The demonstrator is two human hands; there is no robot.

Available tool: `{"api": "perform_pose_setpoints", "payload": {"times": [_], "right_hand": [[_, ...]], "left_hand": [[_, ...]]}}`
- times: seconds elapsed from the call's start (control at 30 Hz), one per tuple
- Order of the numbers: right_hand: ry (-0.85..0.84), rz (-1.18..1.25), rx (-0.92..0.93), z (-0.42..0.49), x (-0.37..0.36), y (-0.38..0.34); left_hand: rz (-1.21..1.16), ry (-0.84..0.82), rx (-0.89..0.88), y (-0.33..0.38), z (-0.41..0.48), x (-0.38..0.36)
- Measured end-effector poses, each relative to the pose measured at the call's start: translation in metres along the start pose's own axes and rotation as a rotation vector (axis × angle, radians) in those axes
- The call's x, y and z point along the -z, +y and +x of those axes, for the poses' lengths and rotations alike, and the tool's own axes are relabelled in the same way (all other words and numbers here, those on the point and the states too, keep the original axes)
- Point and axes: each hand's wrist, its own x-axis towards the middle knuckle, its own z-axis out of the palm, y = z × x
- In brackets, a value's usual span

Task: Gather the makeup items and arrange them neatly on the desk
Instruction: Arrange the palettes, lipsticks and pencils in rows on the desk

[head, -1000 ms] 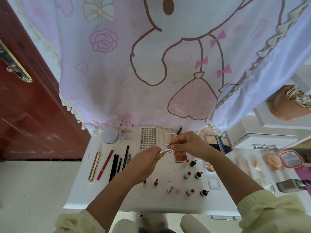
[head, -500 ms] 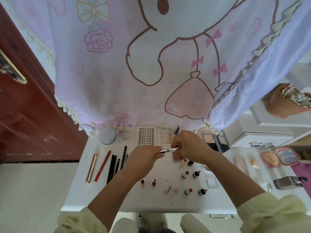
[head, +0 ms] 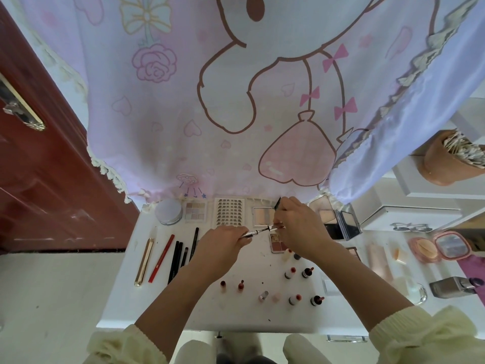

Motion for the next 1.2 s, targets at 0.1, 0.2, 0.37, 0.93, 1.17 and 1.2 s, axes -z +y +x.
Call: {"api": "perform_pose_setpoints", "payload": {"times": [0.1,0.2,0.37,0.93,1.17,1.2], "right_hand": [[-0.012,-0.009,0.003,0.001,0.000,0.001],[-0.031,-0.007,-0.016,0.002,0.002,0.006],[-0.029,0.011,-0.036,0.001,0.002,0.011],[-0.029,0.019,-0.076,0.002,0.003,0.012],[-0.033,0.103,-0.152,-0.002,0.000,0.024],[-0.032,0.157,-0.186,-0.002,-0.001,0.023]], "left_hand": [[0.019,-0.001,0.015,0.001,0.000,0.000],[0.013,0.003,0.033,0.000,0.000,0.001],[0.037,0.003,0.041,-0.002,-0.001,0.003],[0.086,-0.016,0.049,-0.007,0.001,0.005],[-0.202,0.025,0.155,-0.022,0.000,0.000],[-0.340,0.049,0.193,-0.024,0.000,-0.001]]}}
